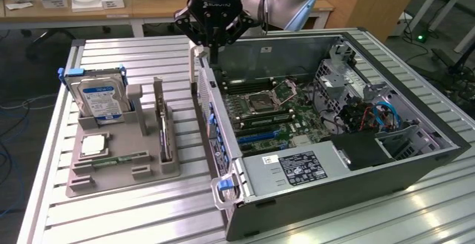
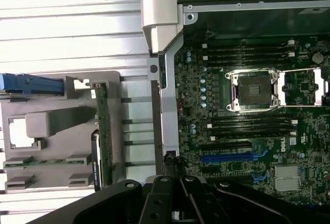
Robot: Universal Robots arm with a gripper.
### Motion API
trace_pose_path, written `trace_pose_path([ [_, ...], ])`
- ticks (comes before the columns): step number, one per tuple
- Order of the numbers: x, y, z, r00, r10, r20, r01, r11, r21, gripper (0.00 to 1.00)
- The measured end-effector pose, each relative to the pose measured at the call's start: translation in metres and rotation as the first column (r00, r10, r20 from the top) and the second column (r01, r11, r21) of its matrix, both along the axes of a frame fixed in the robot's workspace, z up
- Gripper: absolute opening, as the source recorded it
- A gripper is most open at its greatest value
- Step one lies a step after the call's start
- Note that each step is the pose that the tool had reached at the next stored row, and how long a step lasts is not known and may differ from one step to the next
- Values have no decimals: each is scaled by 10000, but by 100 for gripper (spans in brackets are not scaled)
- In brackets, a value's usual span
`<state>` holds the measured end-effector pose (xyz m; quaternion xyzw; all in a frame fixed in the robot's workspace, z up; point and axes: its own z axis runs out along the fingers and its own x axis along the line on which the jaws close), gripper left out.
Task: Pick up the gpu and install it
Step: 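Reach for the gpu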
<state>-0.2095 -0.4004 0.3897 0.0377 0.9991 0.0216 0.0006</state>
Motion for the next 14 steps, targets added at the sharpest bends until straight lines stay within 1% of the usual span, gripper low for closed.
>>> trace_pose_path([
  [5,-14,0,-4,10000,0,-50,0,10000,0,10],
  [14,-37,0,-10,9999,0,-116,0,10000,1,10],
])
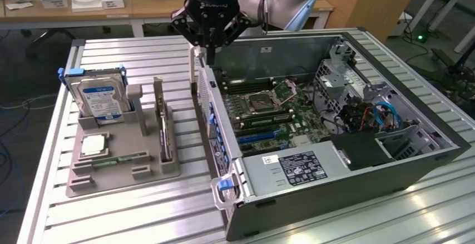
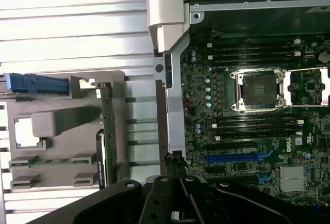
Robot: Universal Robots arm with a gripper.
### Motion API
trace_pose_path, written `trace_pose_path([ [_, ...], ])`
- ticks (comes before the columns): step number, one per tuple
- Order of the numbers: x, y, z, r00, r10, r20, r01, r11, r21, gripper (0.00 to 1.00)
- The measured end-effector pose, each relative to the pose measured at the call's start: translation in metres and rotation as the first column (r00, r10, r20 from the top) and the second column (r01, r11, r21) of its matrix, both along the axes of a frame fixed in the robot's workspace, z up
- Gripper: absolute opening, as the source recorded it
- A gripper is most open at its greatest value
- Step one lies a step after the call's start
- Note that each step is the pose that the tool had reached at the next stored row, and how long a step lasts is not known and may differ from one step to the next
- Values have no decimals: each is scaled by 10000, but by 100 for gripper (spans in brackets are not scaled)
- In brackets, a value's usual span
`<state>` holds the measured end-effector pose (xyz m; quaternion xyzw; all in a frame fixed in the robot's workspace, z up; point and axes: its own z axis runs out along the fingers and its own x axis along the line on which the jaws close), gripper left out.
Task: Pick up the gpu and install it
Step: 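Reach for the gpu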
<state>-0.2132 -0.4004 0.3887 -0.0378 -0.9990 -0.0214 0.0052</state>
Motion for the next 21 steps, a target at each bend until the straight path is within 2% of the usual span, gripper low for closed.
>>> trace_pose_path([
  [5,-13,0,-3,10000,0,-36,0,10000,0,10],
  [6,-37,-1,-9,10000,0,-92,0,10000,0,10],
  [15,-85,-2,-17,9999,-1,-138,1,10000,0,10],
  [21,-149,-12,-26,9999,1,-142,-1,10000,1,10],
])
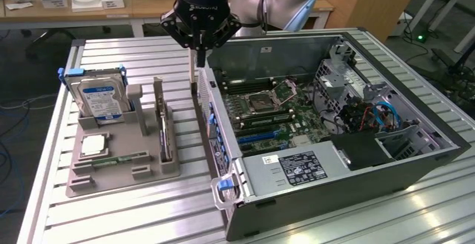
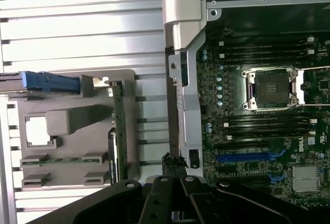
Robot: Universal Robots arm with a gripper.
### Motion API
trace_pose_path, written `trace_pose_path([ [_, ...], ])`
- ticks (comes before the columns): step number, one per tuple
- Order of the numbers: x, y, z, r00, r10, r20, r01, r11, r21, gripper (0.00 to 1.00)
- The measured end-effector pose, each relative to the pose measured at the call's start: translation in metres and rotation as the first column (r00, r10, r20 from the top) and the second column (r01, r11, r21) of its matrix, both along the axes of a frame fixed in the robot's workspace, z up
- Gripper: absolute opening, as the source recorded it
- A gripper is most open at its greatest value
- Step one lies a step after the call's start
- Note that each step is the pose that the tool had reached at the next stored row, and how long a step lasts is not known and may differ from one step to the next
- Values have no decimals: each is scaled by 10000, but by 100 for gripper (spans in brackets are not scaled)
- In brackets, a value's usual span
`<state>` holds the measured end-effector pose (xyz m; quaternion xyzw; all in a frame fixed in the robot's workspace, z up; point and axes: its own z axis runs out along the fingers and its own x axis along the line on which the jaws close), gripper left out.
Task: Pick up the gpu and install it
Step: 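Reach for the gpu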
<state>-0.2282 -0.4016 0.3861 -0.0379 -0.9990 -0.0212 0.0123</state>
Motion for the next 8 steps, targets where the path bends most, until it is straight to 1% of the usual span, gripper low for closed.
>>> trace_pose_path([
  [2,-37,-2,-2,10000,-1,-1,1,10000,-1,10],
  [8,-213,-14,-12,10000,-2,0,2,10000,0,10],
])
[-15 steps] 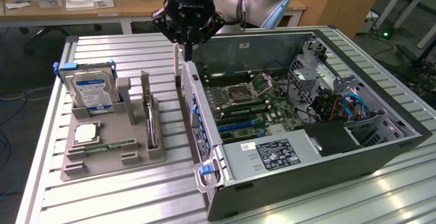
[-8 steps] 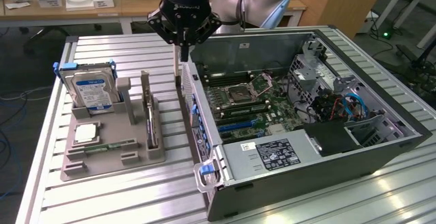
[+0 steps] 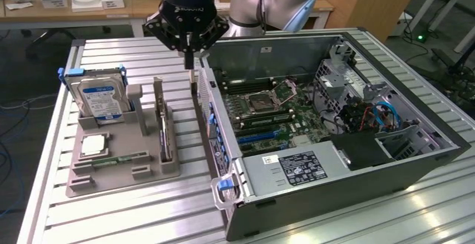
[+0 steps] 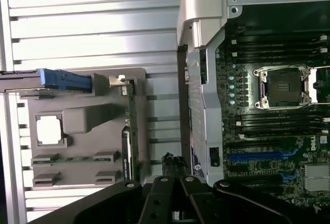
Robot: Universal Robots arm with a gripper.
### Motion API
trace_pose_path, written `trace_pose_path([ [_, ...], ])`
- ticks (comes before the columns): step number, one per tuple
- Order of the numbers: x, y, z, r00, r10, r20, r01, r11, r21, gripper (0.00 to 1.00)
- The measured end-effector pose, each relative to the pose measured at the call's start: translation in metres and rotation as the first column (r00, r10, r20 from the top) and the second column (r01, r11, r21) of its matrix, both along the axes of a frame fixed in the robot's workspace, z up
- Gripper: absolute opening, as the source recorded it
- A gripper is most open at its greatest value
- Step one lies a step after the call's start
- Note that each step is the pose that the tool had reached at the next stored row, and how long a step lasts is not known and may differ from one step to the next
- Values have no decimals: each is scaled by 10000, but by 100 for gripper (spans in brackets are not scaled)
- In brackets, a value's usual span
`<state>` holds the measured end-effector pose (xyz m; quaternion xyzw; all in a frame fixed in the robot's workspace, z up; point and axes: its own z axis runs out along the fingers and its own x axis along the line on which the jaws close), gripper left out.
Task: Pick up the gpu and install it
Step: 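Reach for the gpu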
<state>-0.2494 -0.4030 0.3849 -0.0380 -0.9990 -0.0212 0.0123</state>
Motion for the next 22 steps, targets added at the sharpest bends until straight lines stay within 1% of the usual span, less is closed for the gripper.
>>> trace_pose_path([
  [5,-99,-14,-7,10000,1,0,-1,10000,0,10],
  [17,-203,-27,-13,10000,1,0,-1,10000,0,10],
  [22,-272,-29,-17,10000,1,0,-1,10000,0,10],
])
